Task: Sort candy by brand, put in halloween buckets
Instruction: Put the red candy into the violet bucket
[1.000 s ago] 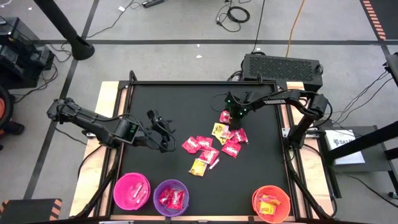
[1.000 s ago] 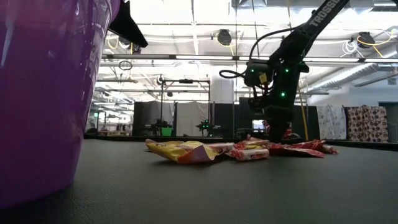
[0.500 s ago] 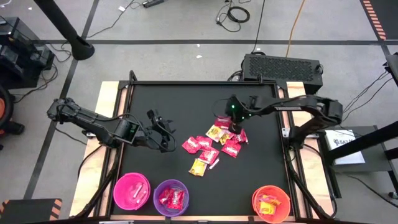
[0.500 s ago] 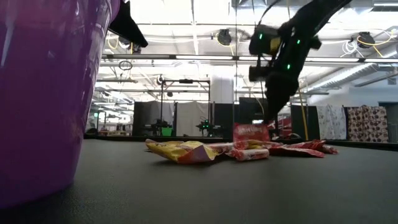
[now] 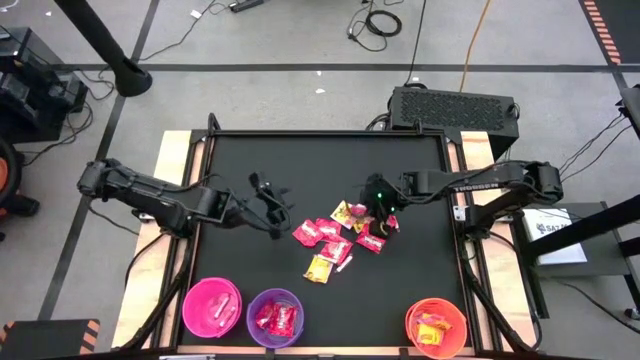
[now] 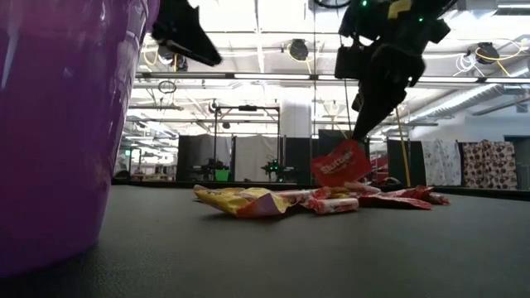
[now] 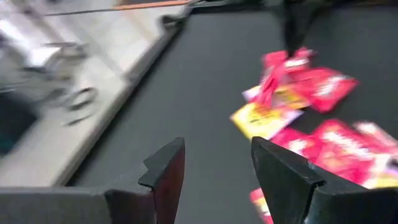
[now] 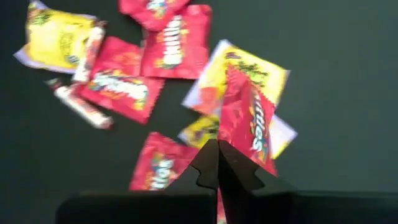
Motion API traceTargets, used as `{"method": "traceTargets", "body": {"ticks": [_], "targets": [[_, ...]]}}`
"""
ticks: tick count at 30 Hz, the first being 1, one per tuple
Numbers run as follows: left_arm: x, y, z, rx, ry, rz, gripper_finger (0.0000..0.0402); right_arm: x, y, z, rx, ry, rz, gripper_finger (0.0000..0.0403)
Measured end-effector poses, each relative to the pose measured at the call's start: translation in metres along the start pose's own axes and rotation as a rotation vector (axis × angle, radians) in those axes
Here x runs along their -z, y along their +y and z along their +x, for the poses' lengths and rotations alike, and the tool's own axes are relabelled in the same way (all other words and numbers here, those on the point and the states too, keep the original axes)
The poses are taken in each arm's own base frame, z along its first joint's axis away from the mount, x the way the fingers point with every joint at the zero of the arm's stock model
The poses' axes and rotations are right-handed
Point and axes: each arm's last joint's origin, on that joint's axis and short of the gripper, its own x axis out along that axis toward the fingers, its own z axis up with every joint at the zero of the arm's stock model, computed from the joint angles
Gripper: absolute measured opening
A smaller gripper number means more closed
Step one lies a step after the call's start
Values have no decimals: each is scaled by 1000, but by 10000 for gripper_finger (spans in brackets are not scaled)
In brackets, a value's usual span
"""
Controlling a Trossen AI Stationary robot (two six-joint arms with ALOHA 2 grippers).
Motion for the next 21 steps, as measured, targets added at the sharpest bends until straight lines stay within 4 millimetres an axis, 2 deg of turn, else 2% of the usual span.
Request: {"method": "traceTargets", "body": {"ticks": [5,7,12,17,21], "targets": [[0,-11,28,240,-32,-34,193,0,20,1,-39,-24,-28,0],[-1,-17,40,287,-70,-50,193,-1,27,1,-55,-47,-31,0],[3,-35,78,327,-133,-60,201,-2,32,1,-40,-63,-32,0],[11,-47,111,324,-64,-24,226,-1,33,1,-37,-64,-36,0],[17,-55,134,291,-6,-6,230,-1,33,1,-36,-64,-49,0]]}}
